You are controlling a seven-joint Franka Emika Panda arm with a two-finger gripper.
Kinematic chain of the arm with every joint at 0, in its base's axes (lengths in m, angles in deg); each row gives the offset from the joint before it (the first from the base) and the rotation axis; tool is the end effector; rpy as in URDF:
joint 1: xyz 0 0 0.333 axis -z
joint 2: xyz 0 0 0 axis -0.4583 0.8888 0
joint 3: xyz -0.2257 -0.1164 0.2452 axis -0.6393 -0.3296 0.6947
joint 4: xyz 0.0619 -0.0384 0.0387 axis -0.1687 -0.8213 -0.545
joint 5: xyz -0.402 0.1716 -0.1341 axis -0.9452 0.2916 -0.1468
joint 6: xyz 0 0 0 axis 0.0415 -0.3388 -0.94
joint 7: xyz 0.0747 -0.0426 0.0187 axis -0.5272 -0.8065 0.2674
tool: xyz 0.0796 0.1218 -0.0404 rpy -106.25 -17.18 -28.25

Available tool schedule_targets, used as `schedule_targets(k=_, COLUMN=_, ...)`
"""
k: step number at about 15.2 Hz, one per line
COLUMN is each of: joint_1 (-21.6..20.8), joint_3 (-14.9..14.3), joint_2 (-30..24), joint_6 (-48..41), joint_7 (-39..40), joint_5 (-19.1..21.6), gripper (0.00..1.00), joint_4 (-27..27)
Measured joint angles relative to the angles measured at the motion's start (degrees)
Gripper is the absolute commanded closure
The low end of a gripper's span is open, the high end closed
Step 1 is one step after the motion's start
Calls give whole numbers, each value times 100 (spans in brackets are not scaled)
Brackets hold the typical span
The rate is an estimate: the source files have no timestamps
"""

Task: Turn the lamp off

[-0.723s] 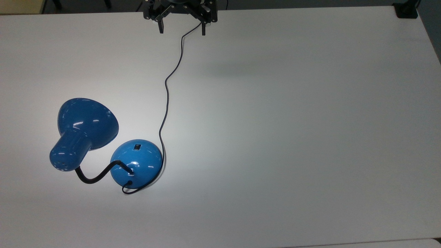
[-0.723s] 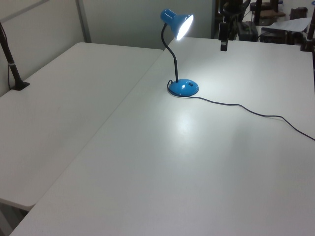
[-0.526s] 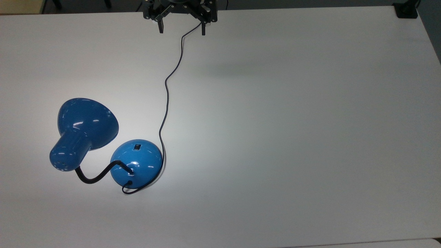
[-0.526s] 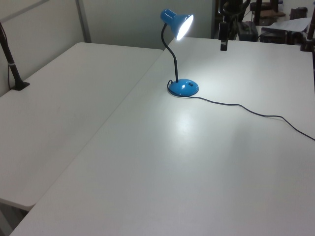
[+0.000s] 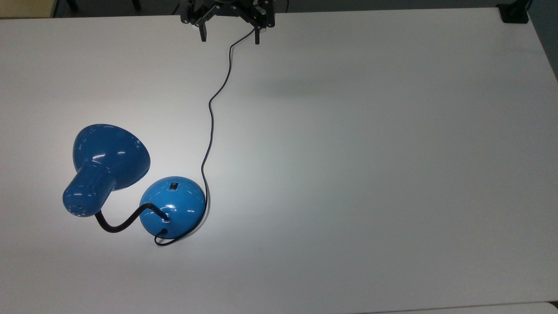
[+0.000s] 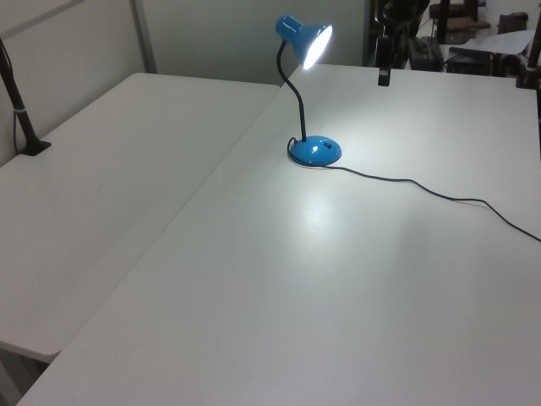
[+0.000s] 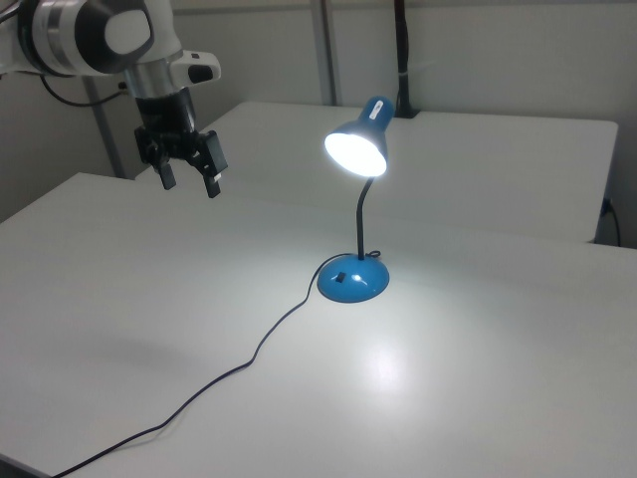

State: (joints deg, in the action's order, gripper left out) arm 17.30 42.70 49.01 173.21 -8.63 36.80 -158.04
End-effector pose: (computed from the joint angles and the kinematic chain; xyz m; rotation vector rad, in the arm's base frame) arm 0.6459 0.0362 0.5750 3.1087 0.0026 0.0343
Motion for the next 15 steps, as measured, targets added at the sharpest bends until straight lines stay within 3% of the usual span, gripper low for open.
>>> schedule_targets(k=1, joint_1=0, joint_3=0, joint_2=0, joint_6=0, joint_7=0, joint_5=0, gripper=5, joint_4=0)
schedule_targets(k=3, joint_1=0, joint_3=0, joint_2=0, joint_6=0, joint_7=0, joint_5=0, gripper=26, joint_4=0)
schedule_targets(k=7, joint_1=0, joint_3=0, joint_2=0, joint_6=0, joint_7=0, joint_5=0, gripper=75, joint_4=0)
schedule_targets(k=8, joint_1=0, joint_3=0, joint_2=0, joint_6=0, joint_7=0, joint_5=0, gripper=94, joint_4=0)
schedule_targets(k=9, joint_1=0, joint_3=0, joint_2=0, joint_6=0, joint_7=0, joint_5=0, gripper=100, joint_4=0)
schedule_targets(k=15, joint_1=-2, joint_3=0, joint_2=0, joint_6=0, joint_7=77, joint_5=0, gripper=100, joint_4=0)
